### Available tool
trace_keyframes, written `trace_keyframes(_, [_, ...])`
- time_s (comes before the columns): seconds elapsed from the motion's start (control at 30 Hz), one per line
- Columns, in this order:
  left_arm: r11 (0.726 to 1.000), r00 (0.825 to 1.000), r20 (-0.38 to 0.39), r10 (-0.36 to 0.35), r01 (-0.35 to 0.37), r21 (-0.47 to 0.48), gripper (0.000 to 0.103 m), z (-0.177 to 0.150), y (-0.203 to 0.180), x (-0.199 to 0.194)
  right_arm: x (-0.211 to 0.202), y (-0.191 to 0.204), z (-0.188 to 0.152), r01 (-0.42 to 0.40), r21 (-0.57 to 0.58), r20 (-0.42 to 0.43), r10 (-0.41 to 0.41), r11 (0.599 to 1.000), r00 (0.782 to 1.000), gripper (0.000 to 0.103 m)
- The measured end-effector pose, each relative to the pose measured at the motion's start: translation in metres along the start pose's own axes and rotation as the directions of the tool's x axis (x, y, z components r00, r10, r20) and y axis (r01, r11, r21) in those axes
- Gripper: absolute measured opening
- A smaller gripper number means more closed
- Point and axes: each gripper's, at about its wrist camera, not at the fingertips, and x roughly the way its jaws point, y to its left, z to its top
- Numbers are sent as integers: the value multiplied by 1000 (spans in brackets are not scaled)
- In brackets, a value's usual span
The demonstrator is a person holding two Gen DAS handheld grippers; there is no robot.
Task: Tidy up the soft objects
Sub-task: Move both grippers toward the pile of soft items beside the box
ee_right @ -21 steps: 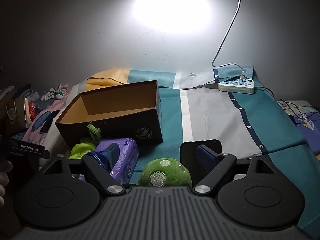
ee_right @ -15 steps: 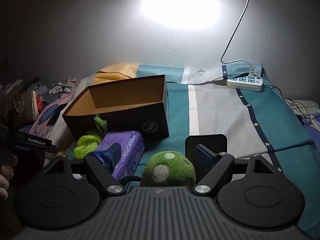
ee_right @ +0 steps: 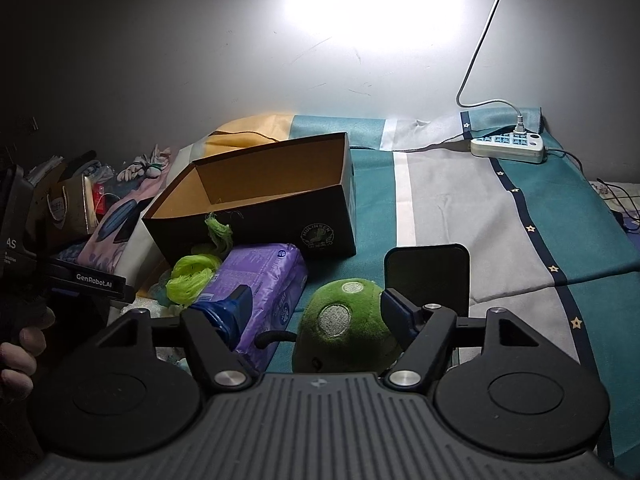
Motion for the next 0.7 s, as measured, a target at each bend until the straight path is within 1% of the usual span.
trace_keyframes(0.07, [1000,1000,-2,3,-3,-2,92,-1,1,0,0,-1,0,2,12,-27,-2,1000,1000,54])
trace_keyframes(0.17, [1000,1000,-4,3,-3,-8,92,-3,4,0,0,-4,-2,12,29,-41,-10,1000,999,52])
trace_keyframes(0.33, [1000,1000,2,-10,10,-18,92,-10,17,0,-5,-9,-6,-3,33,-37,4,999,999,49])
trace_keyframes(0.53, [995,995,16,-99,99,-1,92,-28,36,-4,-11,-17,-14,-68,33,-42,69,997,997,44])
trace_keyframes(0.63, [984,984,13,-176,176,21,92,-41,41,-6,-11,-19,-17,-95,39,-62,98,995,993,42])
trace_keyframes(0.7, [973,973,2,-229,229,33,92,-48,39,-7,-9,-18,-20,-125,54,-75,129,991,989,41])
